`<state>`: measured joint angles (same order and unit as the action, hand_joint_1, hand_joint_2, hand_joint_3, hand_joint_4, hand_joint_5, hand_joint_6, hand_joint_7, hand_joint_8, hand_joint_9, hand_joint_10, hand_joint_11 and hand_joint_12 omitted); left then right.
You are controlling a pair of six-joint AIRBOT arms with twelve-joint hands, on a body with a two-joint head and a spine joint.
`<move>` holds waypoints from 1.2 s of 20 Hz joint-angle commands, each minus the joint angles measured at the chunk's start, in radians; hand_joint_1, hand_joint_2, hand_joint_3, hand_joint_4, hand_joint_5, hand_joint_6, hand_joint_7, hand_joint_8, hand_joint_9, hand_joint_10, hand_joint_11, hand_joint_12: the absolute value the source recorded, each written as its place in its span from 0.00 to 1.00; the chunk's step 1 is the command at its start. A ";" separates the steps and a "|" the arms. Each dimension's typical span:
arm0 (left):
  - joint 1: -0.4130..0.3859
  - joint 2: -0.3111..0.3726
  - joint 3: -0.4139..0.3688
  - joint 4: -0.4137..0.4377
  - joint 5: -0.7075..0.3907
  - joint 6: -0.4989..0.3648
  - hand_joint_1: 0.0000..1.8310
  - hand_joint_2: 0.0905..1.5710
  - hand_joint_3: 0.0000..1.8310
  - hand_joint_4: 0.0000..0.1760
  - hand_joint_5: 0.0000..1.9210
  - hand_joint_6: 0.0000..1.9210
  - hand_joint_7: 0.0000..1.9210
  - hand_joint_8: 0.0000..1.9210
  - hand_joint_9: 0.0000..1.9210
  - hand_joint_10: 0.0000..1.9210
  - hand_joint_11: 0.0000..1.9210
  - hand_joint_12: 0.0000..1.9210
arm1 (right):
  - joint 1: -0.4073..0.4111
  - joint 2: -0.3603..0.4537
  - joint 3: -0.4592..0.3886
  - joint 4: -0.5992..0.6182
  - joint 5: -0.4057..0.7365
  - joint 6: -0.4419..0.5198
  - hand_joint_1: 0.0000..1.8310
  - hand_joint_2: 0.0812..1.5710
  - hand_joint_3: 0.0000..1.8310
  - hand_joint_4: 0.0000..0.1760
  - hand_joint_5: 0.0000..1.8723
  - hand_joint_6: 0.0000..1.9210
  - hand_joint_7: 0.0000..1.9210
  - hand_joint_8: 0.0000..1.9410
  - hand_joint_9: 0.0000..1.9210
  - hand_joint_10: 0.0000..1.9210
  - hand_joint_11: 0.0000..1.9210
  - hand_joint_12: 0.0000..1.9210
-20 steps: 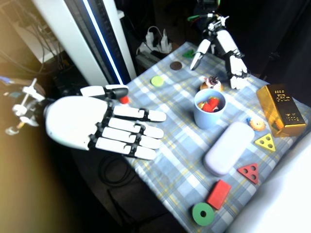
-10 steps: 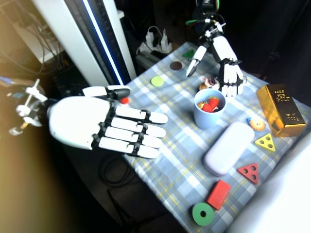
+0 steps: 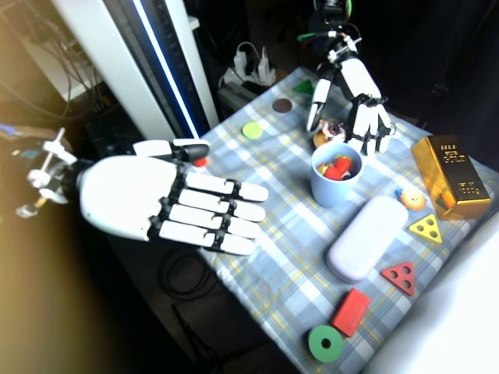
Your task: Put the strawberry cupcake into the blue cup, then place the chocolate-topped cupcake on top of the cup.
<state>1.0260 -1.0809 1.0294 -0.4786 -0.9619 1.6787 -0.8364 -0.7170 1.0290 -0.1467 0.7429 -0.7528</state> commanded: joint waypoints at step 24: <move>-0.091 0.126 -0.073 0.088 -0.162 0.027 0.61 0.58 0.00 0.00 0.48 0.00 0.44 0.00 0.26 0.00 0.00 0.27 | -0.005 -0.006 0.006 0.047 0.113 0.005 0.00 0.56 0.00 0.31 0.00 0.00 0.02 0.00 0.00 0.00 0.00 0.00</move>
<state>0.9398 -0.9569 0.9577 -0.4053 -1.0008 1.7111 -0.8467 -0.7254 1.0313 -0.1284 0.7422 -0.7528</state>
